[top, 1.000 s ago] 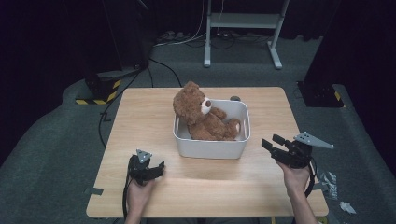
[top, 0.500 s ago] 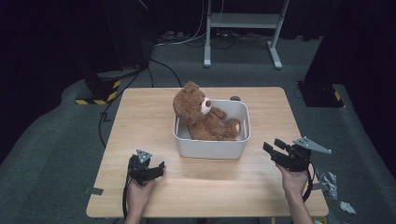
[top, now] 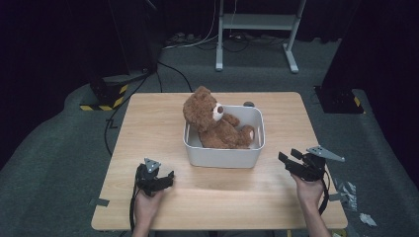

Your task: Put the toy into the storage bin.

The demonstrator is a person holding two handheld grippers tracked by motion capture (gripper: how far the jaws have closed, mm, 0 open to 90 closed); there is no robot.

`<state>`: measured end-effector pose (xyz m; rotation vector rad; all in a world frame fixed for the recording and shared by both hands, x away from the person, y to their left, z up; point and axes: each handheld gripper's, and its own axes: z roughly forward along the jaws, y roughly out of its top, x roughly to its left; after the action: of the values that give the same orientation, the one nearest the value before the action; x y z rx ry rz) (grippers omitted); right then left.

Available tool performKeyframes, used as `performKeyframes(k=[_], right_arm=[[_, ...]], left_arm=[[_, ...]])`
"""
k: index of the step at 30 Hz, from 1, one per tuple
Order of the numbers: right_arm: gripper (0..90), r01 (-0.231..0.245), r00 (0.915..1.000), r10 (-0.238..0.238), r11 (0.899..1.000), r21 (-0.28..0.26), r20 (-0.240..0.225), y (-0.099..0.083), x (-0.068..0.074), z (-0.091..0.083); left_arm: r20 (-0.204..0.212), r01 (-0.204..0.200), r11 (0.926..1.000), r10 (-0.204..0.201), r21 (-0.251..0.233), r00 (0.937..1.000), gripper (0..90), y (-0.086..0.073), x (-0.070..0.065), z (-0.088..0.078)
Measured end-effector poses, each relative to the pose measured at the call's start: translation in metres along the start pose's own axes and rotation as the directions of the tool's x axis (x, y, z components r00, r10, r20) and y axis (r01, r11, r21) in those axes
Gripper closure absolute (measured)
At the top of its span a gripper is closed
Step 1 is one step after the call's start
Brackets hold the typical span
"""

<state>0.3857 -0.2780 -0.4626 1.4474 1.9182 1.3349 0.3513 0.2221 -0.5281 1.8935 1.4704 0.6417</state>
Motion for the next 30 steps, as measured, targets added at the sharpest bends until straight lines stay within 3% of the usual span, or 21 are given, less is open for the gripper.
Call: performKeyframes(k=[12,19,30], right_arm=[[38.5,-0.005,0.9994,0.003,0.999,0.047,0.035,-0.005,-0.007,0.013],[38.5,0.029,0.9959,-0.036,0.996,0.089,0.083,-0.009,-0.013,0.024],[38.5,0.035,0.9923,-0.051,0.990,0.140,0.113,-0.014,-0.014,0.040]], left_arm=[[-0.002,-0.006,1.0000,0.006,-0.003,1.0000,21.7,0.000,0.000,0.000],[-0.001,-0.003,1.0000,0.003,-0.003,1.0000,21.6,0.000,0.000,0.000],[0.002,-0.001,1.0000,0.001,-0.003,1.0000,21.6,0.000,0.000,0.000]])
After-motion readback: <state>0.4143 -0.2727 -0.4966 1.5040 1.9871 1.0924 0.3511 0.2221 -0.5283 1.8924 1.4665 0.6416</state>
